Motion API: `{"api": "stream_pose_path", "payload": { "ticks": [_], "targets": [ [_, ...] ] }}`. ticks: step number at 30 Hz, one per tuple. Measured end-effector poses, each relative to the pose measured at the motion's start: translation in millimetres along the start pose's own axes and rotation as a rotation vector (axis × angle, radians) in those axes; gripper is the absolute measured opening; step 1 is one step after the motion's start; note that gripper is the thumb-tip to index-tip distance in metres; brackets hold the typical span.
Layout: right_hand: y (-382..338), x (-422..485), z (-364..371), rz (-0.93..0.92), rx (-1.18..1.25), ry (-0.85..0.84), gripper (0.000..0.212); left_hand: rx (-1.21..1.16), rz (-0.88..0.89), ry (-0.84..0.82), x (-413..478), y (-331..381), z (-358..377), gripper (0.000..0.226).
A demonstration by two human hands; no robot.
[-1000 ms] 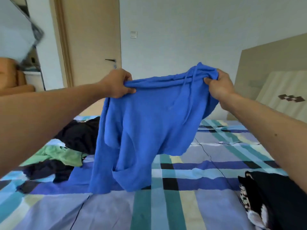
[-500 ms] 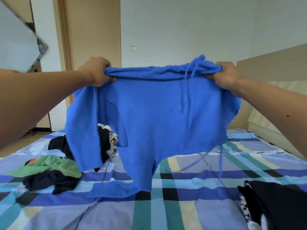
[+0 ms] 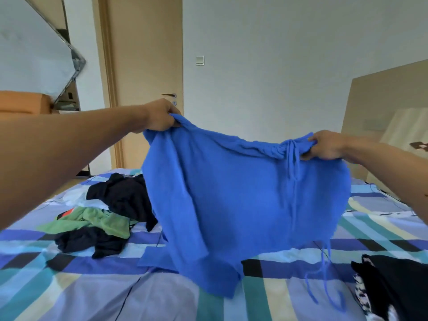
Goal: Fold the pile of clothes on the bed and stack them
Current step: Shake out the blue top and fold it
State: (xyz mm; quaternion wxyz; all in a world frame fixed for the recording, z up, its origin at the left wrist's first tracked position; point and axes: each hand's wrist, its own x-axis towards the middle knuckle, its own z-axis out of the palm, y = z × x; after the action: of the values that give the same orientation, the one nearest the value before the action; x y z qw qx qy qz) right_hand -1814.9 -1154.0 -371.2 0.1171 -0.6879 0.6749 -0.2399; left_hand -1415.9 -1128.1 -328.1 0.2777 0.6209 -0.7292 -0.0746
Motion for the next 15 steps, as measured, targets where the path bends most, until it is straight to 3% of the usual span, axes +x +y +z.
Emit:
{"api": "stream_pose_path", "payload": {
  "ticks": [2, 4, 5, 6, 8, 11, 13, 15],
  "targets": [
    [-24.9, -19.4, 14.6, -0.065, -0.046, -0.194, 0.044, -0.047, 0.013, -0.095, -5.9, 25.2, 20.8, 0.023],
    [-56.2, -41.0, 33.7, -0.197, 0.122, -0.368, 0.079, -0.070, 0.003, -0.155, -8.9, 51.6, 46.4, 0.017],
    [-71.8, -52.6, 45.9, -0.248, 0.228, -0.453, 0.087, -0.078, -0.021, -0.185, -11.0, 63.0, 59.4, 0.016],
    [-84.5, -60.6, 60.9, -0.285, 0.321, -0.509, 0.085, -0.079, -0.051, -0.223, -13.4, 71.5, 73.0, 0.014],
    [-100.7, -68.1, 90.5, -0.285, 0.452, -0.457, 0.063, -0.129, -0.119, -0.296, -17.5, 78.6, 95.9, 0.007],
    [-97.4, -63.6, 122.3, -0.215, 0.549, -0.302, 0.051, -0.603, -0.166, -0.399, -28.9, 61.9, 114.6, 0.009],
    [-86.1, -58.5, 125.3, -0.184, 0.630, -0.258, 0.046, -0.924, -0.109, -0.331, -41.7, 45.4, 124.8, 0.012],
    [-77.4, -54.6, 119.7, -0.092, 0.779, -0.193, 0.043, -0.959, -0.058, -0.148, -61.8, 29.6, 145.7, 0.034]
  ]
}}
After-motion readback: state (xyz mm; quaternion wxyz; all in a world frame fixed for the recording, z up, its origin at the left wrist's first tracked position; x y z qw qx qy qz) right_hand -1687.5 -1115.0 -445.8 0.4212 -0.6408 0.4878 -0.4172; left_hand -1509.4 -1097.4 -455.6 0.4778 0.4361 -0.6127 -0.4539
